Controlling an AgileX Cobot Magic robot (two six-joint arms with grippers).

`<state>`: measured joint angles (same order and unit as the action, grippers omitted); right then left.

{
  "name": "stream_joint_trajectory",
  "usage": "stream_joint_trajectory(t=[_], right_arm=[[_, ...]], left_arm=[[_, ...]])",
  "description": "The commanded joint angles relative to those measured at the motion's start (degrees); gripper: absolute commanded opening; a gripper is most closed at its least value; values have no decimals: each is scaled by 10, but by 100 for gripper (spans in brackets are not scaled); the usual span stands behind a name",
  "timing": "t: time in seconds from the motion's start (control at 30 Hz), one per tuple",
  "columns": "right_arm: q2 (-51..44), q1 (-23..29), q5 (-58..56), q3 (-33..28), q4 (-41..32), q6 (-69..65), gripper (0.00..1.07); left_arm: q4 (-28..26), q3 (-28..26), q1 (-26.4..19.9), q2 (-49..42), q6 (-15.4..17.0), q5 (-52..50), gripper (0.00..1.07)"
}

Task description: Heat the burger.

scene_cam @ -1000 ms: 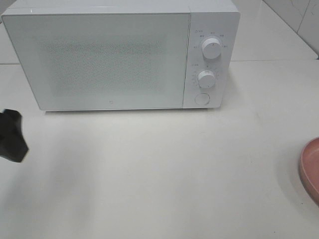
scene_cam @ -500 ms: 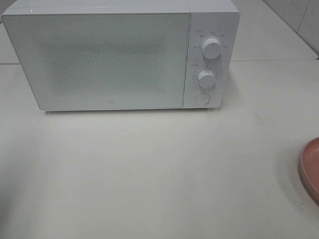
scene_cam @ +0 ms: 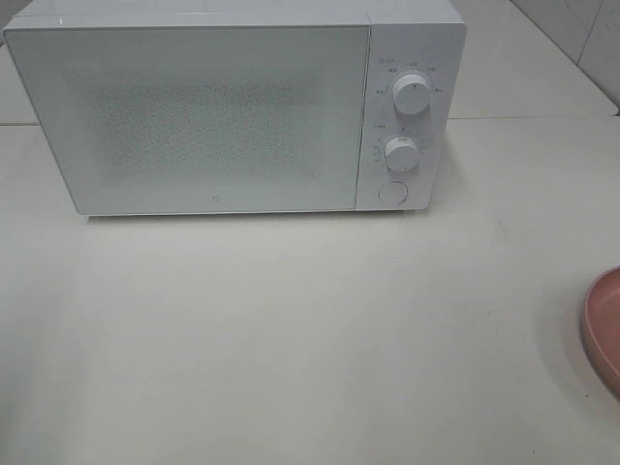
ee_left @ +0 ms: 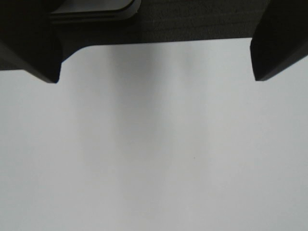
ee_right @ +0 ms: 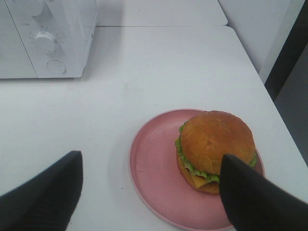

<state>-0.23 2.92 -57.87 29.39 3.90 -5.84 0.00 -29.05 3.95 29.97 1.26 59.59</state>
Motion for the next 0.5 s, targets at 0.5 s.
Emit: stream_joint_trajectory(t=[0.5], right_arm=[[-14,-3,8,-1,1,5,76]], left_arm=[[-17,3,-34,-210,-6,-2,98]])
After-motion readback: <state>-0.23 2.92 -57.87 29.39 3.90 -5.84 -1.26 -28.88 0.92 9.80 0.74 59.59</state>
